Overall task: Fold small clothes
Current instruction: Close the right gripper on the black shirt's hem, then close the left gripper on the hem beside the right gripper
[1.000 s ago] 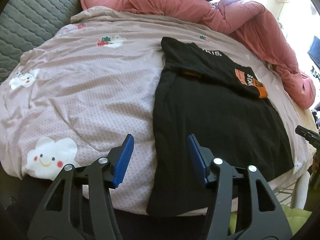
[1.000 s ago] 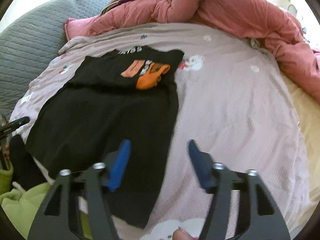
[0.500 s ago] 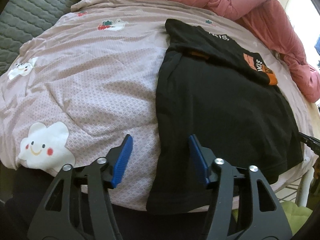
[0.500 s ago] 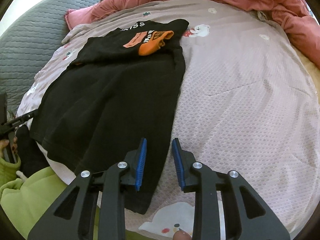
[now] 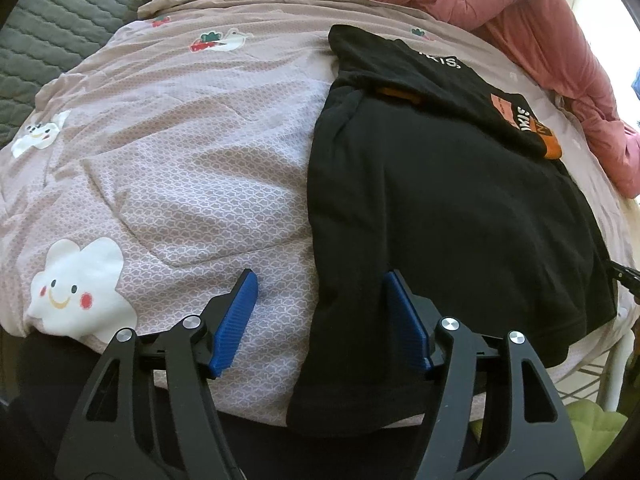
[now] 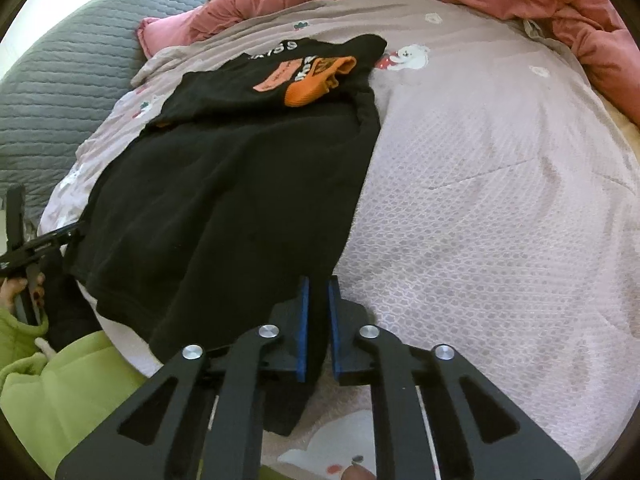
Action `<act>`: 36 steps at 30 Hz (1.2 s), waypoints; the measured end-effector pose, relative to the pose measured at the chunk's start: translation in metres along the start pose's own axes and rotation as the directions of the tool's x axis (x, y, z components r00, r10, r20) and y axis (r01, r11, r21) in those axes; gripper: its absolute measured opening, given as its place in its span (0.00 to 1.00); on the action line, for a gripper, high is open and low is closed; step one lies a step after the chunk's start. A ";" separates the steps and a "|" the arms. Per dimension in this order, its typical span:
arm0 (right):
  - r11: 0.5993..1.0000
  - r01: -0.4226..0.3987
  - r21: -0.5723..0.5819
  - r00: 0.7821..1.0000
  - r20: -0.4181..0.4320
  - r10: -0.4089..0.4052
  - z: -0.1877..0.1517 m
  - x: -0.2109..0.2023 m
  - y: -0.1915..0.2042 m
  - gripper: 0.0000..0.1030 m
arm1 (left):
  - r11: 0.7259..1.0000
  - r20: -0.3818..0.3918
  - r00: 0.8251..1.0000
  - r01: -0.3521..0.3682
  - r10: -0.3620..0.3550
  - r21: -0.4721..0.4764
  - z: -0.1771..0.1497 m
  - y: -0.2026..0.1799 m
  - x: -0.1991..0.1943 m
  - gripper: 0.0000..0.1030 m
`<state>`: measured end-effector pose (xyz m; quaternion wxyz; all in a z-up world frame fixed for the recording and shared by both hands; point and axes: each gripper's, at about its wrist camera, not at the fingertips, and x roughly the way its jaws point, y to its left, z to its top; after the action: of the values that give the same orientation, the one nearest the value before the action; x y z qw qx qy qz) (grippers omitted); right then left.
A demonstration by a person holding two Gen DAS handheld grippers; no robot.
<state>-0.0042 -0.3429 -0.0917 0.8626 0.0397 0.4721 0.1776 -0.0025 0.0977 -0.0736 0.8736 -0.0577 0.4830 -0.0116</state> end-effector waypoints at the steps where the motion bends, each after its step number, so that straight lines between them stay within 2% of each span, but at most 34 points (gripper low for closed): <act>1: 1.000 0.004 -0.006 1.000 0.003 -0.004 0.000 -0.004 -0.001 0.06 | 1.000 0.000 1.000 0.000 0.000 -0.001 0.000 0.000 0.000 0.57; 6: 0.999 0.023 -0.029 1.000 0.013 -0.023 -0.005 -0.020 -0.005 0.06 | 1.000 0.001 1.000 0.002 -0.002 -0.008 0.000 0.002 -0.001 0.59; 10: 0.998 0.047 -0.051 0.999 -0.010 -0.048 -0.012 -0.014 -0.005 0.06 | 1.000 -0.002 1.000 0.005 -0.005 -0.014 0.001 0.004 0.000 0.61; 14: 0.999 0.030 -0.043 0.999 -0.019 -0.031 -0.015 -0.010 -0.005 0.06 | 1.000 -0.004 1.000 0.010 -0.010 -0.024 0.000 0.007 0.000 0.62; 20: 0.999 -0.007 -0.049 1.000 -0.020 0.006 -0.014 -0.009 0.001 0.17 | 1.000 -0.009 1.000 0.012 -0.012 -0.024 0.001 0.007 0.002 0.62; 21: 0.999 -0.011 -0.049 1.000 -0.021 0.010 -0.014 -0.008 0.001 0.19 | 1.000 -0.010 1.000 0.013 -0.013 -0.021 0.000 0.006 0.002 0.61; 23: 0.999 -0.025 -0.044 0.999 -0.024 0.024 -0.013 -0.005 0.002 0.23 | 0.999 -0.010 1.000 0.029 -0.029 -0.014 0.000 0.004 0.001 0.46; 26: 0.998 -0.040 -0.047 0.999 -0.026 0.039 -0.011 -0.002 0.004 0.31 | 0.998 -0.015 0.998 0.055 -0.055 -0.001 0.000 -0.002 -0.001 0.36; 28: 0.998 -0.040 -0.052 0.999 -0.030 0.039 -0.010 0.001 0.005 0.34 | 0.997 -0.026 0.997 0.072 -0.072 0.000 -0.001 -0.005 0.001 0.37; 31: 0.998 -0.048 -0.045 0.998 -0.032 0.047 -0.009 0.005 0.004 0.34 | 0.997 -0.039 0.997 0.074 -0.074 0.007 -0.003 -0.009 0.006 0.45; 36: 0.998 -0.057 -0.040 0.998 -0.025 0.056 -0.009 0.006 0.003 0.33 | 0.997 -0.040 0.996 0.076 -0.076 0.003 -0.005 -0.010 0.007 0.45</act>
<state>-0.0093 -0.3391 -0.1004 0.8521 0.0334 0.4774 0.2119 -0.0023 0.0871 -0.0810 0.8630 -0.0736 0.4977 -0.0470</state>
